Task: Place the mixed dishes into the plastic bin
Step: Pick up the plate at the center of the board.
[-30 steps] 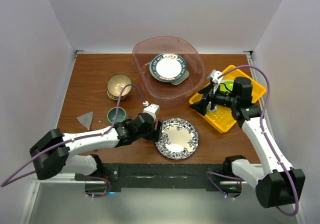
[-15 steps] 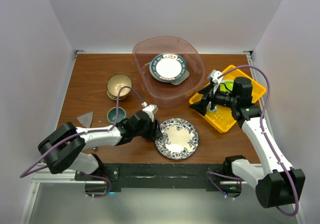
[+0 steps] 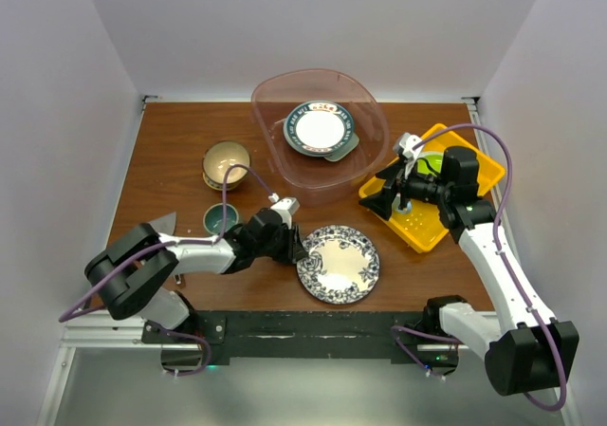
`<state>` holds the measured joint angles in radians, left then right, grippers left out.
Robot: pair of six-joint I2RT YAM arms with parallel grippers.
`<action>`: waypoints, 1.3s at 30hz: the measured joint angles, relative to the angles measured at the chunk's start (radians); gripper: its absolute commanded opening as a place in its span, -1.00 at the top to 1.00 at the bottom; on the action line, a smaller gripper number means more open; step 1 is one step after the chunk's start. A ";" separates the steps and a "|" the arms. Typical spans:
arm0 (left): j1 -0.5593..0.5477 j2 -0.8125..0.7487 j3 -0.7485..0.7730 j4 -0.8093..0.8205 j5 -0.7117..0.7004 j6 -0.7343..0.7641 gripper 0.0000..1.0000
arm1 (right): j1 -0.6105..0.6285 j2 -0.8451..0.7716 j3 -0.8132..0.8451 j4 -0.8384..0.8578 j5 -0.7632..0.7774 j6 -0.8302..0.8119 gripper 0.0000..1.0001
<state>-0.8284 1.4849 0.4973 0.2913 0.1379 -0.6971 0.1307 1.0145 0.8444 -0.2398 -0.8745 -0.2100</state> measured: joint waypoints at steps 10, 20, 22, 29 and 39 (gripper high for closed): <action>0.018 0.002 -0.025 0.044 0.039 -0.035 1.00 | 0.000 0.000 0.000 0.000 0.000 0.000 -0.96; 0.024 -0.177 -0.079 0.022 0.045 -0.044 1.00 | 0.000 0.000 0.000 0.000 0.000 0.000 -0.97; 0.026 -0.223 -0.089 0.013 0.045 -0.045 1.00 | 0.000 0.000 0.000 0.000 0.000 0.000 -0.96; 0.033 -0.388 -0.109 -0.066 0.037 -0.043 1.00 | 0.000 0.000 0.000 0.000 0.000 -0.001 -0.97; 0.049 -0.577 -0.137 -0.209 0.018 -0.042 1.00 | 0.000 0.012 0.000 -0.001 -0.012 -0.008 -0.96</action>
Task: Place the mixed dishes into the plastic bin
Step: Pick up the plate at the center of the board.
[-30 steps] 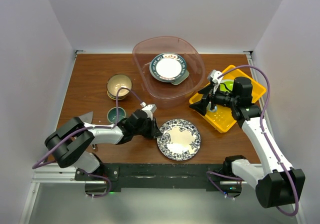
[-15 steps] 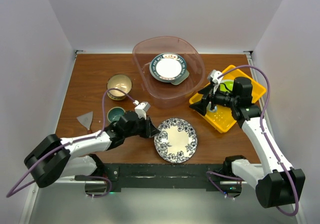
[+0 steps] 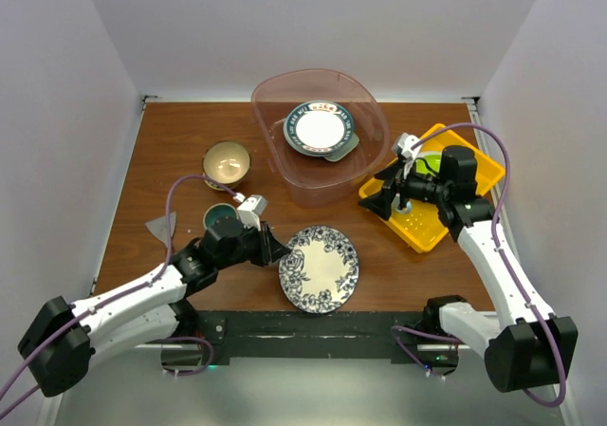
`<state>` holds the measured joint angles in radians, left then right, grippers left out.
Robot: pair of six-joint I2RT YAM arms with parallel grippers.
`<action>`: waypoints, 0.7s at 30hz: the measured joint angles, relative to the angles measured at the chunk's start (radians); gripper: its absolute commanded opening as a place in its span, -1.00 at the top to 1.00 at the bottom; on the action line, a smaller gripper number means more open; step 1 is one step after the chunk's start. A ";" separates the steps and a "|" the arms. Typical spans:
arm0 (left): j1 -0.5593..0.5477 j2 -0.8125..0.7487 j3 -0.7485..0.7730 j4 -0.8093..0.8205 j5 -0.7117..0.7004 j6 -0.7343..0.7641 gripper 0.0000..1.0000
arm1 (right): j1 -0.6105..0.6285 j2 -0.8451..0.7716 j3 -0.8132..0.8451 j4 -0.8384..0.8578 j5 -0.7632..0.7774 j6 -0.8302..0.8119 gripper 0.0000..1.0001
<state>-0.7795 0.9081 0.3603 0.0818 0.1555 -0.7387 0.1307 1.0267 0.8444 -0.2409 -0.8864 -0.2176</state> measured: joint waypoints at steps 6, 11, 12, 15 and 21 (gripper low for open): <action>0.004 -0.052 0.000 -0.027 -0.010 0.001 1.00 | 0.000 0.010 0.000 -0.007 -0.022 -0.005 -0.96; 0.007 -0.075 0.000 -0.047 -0.013 0.002 1.00 | 0.000 0.010 0.000 -0.006 -0.044 -0.002 -0.96; 0.007 -0.080 0.000 -0.050 -0.014 0.002 1.00 | 0.000 0.010 -0.002 -0.005 -0.048 0.003 -0.97; 0.007 -0.100 0.000 -0.059 -0.016 0.002 1.00 | 0.000 0.006 -0.023 0.016 -0.054 0.035 -0.96; 0.008 -0.127 0.000 -0.063 -0.034 0.002 1.00 | 0.000 0.007 -0.051 0.046 -0.091 0.107 -0.96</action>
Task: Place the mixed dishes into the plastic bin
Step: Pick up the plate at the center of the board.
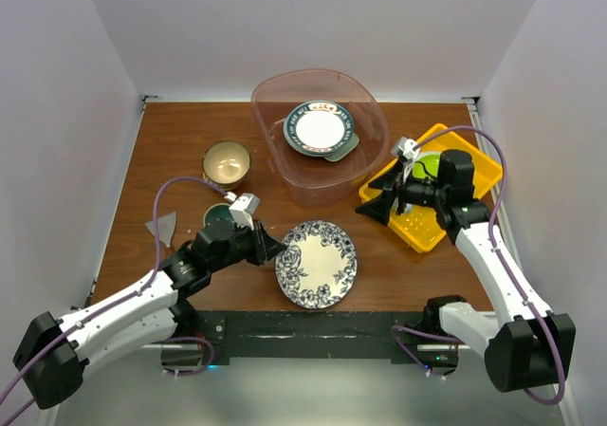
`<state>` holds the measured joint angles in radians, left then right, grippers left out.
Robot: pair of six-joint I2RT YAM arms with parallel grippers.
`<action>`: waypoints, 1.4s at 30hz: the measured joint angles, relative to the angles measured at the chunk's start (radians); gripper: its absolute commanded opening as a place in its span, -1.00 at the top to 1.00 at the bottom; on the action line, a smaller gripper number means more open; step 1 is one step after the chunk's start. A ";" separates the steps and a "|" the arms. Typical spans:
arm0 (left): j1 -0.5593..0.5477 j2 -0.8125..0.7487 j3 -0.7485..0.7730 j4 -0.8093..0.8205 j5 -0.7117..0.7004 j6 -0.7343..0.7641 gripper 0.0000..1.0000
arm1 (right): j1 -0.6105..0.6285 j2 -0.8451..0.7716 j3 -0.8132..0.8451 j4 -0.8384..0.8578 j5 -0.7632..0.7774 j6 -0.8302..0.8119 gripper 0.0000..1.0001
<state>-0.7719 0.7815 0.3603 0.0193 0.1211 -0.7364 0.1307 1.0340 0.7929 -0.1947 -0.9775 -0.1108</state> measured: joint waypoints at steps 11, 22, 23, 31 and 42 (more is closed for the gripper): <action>0.007 -0.021 0.000 0.000 -0.047 0.001 1.00 | 0.000 0.029 -0.002 0.054 -0.047 0.113 -0.96; 0.013 -0.024 0.000 0.001 -0.078 0.000 1.00 | 0.000 0.034 -0.021 0.117 -0.056 0.251 -0.96; 0.013 -0.025 0.000 0.002 -0.080 0.000 1.00 | 0.000 0.034 -0.024 0.122 -0.058 0.262 -0.96; 0.013 -0.024 0.002 0.016 -0.095 0.000 1.00 | 0.000 0.061 -0.037 0.151 -0.060 0.340 -0.96; 0.015 -0.021 0.024 0.028 -0.109 0.001 1.00 | 0.000 0.082 -0.038 0.159 -0.060 0.383 -0.96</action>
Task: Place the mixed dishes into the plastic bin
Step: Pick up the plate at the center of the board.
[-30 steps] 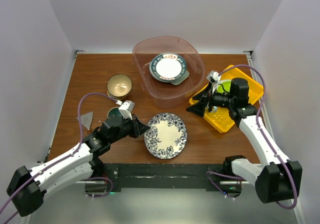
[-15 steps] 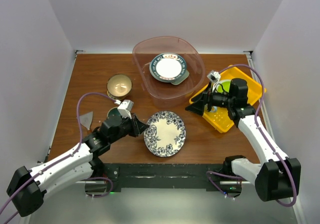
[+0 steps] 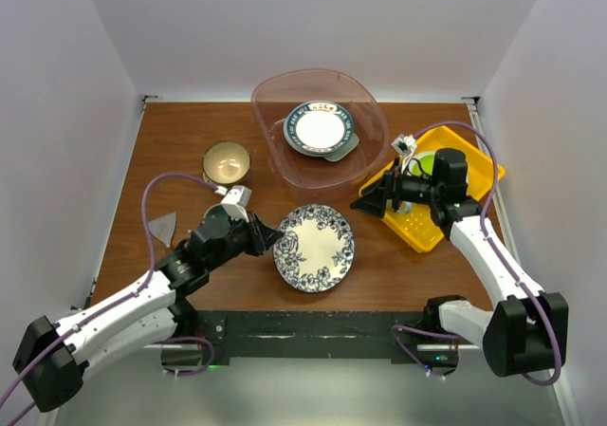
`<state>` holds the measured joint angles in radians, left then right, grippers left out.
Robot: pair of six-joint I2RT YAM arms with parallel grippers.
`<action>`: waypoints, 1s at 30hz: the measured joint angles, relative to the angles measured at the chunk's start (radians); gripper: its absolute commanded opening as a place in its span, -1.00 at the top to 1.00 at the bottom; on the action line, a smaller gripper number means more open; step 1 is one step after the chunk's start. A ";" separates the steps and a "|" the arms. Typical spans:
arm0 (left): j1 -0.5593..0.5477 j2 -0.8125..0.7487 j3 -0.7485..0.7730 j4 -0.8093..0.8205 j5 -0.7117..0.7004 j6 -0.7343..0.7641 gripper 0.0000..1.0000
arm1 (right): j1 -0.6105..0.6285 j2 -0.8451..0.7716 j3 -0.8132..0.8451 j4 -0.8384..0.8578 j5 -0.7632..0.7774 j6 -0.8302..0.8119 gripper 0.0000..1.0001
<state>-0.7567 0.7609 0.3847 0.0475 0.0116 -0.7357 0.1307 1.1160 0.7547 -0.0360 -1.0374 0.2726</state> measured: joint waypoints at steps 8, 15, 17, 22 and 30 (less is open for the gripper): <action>0.004 0.011 0.004 0.014 -0.003 0.000 1.00 | 0.000 0.018 0.000 0.000 0.000 0.014 -0.96; 0.005 0.023 0.016 0.019 -0.003 0.000 1.00 | 0.000 0.030 0.000 0.000 0.000 0.026 -0.96; 0.005 0.023 0.017 0.021 -0.003 0.000 1.00 | 0.000 0.030 0.000 0.000 0.000 0.027 -0.96; 0.007 0.026 0.018 0.031 -0.003 0.000 1.00 | 0.006 0.036 0.000 0.001 0.000 0.030 -0.96; 0.011 0.043 0.040 0.054 -0.008 0.005 1.00 | 0.024 0.053 0.000 0.000 0.001 0.035 -0.90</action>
<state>-0.7452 0.8043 0.4248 0.1017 0.0032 -0.7303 0.1551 1.1687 0.7547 -0.0357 -1.0367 0.3073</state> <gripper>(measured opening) 0.152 0.963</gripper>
